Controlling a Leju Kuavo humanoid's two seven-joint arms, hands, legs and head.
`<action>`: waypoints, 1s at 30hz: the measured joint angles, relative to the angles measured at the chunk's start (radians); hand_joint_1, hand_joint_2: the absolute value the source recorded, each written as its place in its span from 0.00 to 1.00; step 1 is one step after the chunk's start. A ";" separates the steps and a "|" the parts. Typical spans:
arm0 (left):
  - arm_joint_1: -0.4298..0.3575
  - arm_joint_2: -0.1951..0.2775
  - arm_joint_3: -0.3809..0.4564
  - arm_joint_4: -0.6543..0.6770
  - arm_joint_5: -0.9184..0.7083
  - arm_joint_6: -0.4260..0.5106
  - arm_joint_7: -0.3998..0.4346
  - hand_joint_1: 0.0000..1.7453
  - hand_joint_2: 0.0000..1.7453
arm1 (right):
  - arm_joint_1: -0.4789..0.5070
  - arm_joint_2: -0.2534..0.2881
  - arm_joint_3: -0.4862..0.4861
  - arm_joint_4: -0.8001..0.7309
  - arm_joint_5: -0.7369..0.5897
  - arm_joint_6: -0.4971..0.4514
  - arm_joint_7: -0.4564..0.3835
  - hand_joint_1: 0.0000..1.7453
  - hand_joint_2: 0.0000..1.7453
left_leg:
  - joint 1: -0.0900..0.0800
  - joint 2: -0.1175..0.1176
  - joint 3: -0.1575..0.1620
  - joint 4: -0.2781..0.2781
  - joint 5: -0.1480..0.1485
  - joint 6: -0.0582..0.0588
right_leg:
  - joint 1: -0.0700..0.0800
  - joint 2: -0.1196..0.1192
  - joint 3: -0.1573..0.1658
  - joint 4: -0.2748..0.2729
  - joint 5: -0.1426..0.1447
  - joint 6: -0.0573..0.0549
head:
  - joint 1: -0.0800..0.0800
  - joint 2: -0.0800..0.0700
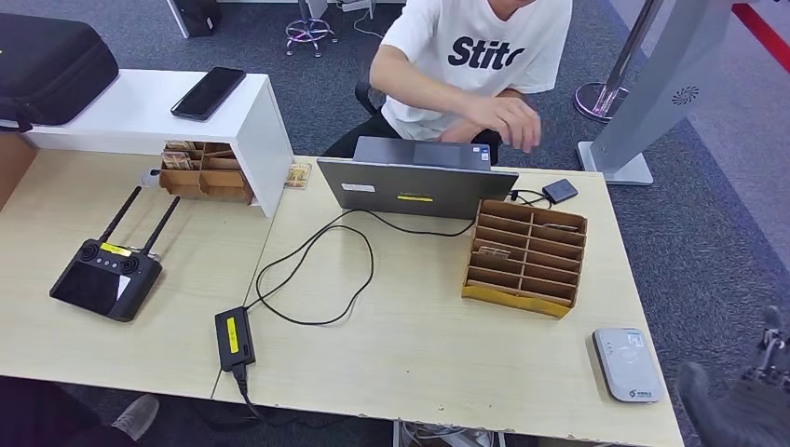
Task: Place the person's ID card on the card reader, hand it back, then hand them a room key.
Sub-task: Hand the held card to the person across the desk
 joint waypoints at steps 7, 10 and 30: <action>-0.001 0.001 0.000 0.000 -0.005 0.001 0.010 0.00 1.00 | -0.019 0.000 -0.148 0.049 -0.267 0.048 0.034 0.00 1.00 | 0.000 0.000 0.000 0.000 0.000 0.000 | 0.000 0.000 0.000 0.000 0.000 0.000 | 0.000 0.000; -0.002 0.002 0.000 0.000 -0.006 0.001 0.014 0.00 1.00 | -0.025 0.000 -0.196 0.074 -0.363 0.097 0.051 0.00 1.00 | 0.000 0.000 0.000 0.000 0.000 0.000 | 0.000 0.000 0.000 0.000 0.000 0.000 | 0.000 0.000; -0.002 0.008 0.000 -0.007 -0.021 0.002 0.016 0.00 1.00 | -0.173 -0.013 -0.516 0.421 -0.589 0.356 0.183 0.00 1.00 | 0.000 0.000 0.000 0.000 0.000 0.000 | 0.000 0.000 0.000 0.000 0.000 0.000 | 0.000 0.000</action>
